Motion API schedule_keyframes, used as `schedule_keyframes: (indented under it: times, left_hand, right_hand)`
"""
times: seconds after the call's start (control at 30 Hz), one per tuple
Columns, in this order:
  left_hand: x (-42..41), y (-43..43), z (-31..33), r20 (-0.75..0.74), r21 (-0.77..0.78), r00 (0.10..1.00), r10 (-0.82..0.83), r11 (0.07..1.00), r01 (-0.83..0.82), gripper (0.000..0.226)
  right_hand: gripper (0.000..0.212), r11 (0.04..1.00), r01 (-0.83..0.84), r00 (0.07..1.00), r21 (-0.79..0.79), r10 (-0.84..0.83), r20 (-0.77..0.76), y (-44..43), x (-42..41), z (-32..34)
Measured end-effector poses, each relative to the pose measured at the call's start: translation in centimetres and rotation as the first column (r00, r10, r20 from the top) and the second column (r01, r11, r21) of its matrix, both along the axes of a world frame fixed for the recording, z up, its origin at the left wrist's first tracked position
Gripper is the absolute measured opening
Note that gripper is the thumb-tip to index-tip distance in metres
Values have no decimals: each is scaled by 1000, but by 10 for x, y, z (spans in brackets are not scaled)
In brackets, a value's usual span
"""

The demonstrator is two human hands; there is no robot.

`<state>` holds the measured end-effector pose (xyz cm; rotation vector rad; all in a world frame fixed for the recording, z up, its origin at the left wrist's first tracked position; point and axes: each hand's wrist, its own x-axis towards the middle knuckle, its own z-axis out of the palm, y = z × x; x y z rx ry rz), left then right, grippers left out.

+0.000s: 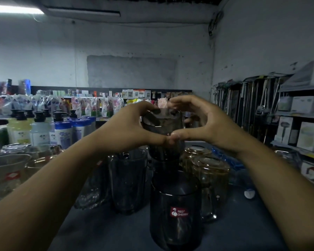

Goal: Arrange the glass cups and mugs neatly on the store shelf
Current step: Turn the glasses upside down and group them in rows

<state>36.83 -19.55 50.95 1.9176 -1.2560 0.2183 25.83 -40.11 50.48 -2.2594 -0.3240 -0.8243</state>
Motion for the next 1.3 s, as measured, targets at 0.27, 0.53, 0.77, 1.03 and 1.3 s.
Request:
schedule_keyframes:
  times: [0.27,0.53,0.77,1.03,1.3]
  left_hand:
    - [0,-1,-10,-208,-320,978,25,943,-92,91]
    - [-7,4,-13,-107,-269,994,-30,963,0,85]
    - [-1,20,-20,21,-5,999,50,999,-50,109]
    - [2,16,-26,84,-54,992,96,994,-92,70]
    - [7,13,-27,144,-14,984,105,994,-104,43]
  right_hand:
    - [57,799,-124,959,588,250,-137,11,8,-7]
    - [69,660,-245,944,710,329,20,16,10,-11]
    - [73,957,152,981,248,-116,-154,9,-6,13]
    - [80,912,262,851,-315,-373,-370,20,3,28]
    - [73,787,212,730,-580,-522,-440,39,26,19]
